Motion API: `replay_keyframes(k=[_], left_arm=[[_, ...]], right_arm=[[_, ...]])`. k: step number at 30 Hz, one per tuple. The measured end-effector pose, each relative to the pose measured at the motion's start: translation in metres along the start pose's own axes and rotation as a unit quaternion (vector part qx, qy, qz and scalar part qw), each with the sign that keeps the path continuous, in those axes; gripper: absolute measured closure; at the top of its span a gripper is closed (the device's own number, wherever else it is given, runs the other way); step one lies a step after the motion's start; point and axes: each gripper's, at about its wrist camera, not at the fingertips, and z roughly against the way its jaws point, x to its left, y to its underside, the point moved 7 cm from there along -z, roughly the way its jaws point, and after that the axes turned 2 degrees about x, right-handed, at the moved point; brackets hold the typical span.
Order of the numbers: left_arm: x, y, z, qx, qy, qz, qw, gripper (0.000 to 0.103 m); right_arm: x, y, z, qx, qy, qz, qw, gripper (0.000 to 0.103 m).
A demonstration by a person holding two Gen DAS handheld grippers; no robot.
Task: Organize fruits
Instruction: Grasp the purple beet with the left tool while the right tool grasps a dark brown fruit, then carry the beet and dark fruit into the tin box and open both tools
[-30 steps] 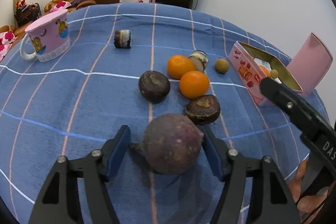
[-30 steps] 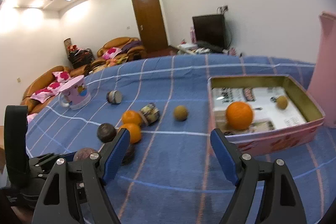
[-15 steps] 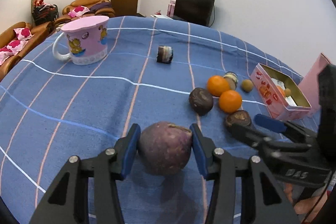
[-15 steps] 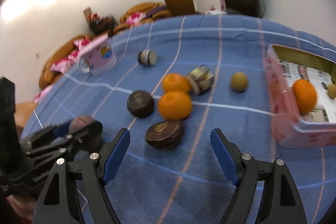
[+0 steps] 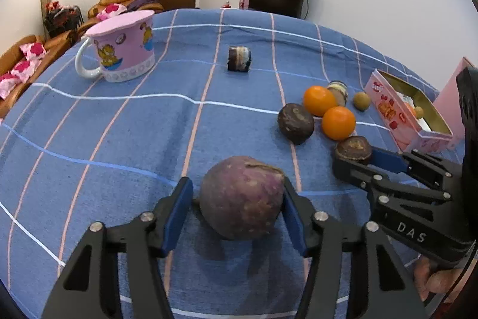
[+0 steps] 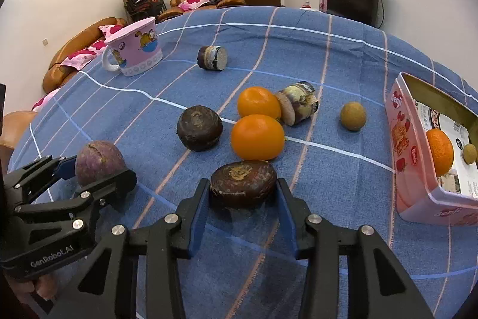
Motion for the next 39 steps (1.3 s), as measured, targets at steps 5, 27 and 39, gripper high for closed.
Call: replay_keyframes(k=[5, 27, 39], left_arm=[[-0.007, -0.001, 0.000, -0.003, -0.024, -0.018, 0.9996, 0.052], [-0.082, -0.056, 0.005, -0.090, 0.003, -0.006, 0.9959, 0.052], [-0.157, -0.080, -0.004, -0.108, 0.032, -0.046, 0.9926, 0.052]], right_arm=[[-0.005, 0.001, 0.009, -0.015, -0.026, -0.017, 0.999, 0.058], [-0.089, -0.028, 0.097, -0.184, 0.071, -0.056, 0.979, 0.058], [-0.156, -0.024, 0.115, -0.201, 0.133, -0.083, 0.967, 0.058]])
